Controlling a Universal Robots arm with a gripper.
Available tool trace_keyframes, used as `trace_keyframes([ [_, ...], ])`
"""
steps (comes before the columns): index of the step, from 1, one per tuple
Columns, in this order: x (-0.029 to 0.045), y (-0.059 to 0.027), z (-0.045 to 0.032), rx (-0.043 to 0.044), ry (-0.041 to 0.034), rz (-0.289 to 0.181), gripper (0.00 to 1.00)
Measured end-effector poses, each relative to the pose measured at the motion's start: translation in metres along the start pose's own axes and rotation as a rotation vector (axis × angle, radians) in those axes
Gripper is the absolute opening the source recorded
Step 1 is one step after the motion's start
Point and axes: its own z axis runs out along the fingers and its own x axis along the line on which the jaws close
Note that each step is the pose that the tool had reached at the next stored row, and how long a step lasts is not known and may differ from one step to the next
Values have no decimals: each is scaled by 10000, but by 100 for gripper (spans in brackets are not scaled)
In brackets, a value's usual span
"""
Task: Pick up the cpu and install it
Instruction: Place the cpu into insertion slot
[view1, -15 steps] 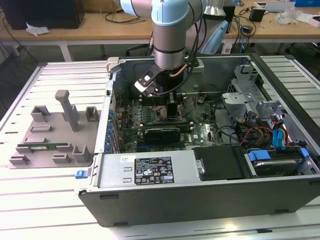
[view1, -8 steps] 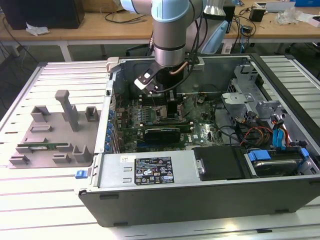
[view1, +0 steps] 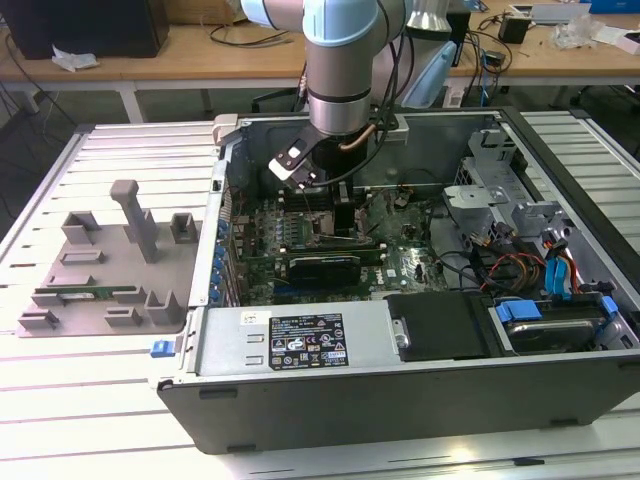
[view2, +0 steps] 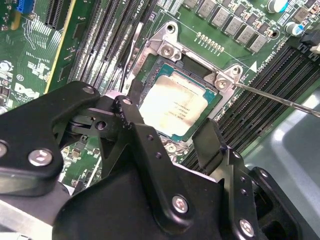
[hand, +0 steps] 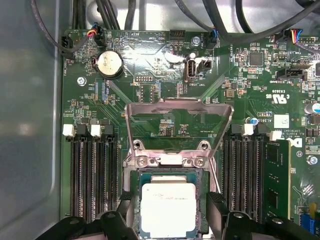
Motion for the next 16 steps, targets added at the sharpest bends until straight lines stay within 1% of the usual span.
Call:
trace_keyframes([
  [6, 0, 0, 0, 0, -1, 0, 67],
  [7, 0, 0, 0, 0, -1, -1, 59],
  [16, 0, 0, 13, 0, -1, -1, 59],
])
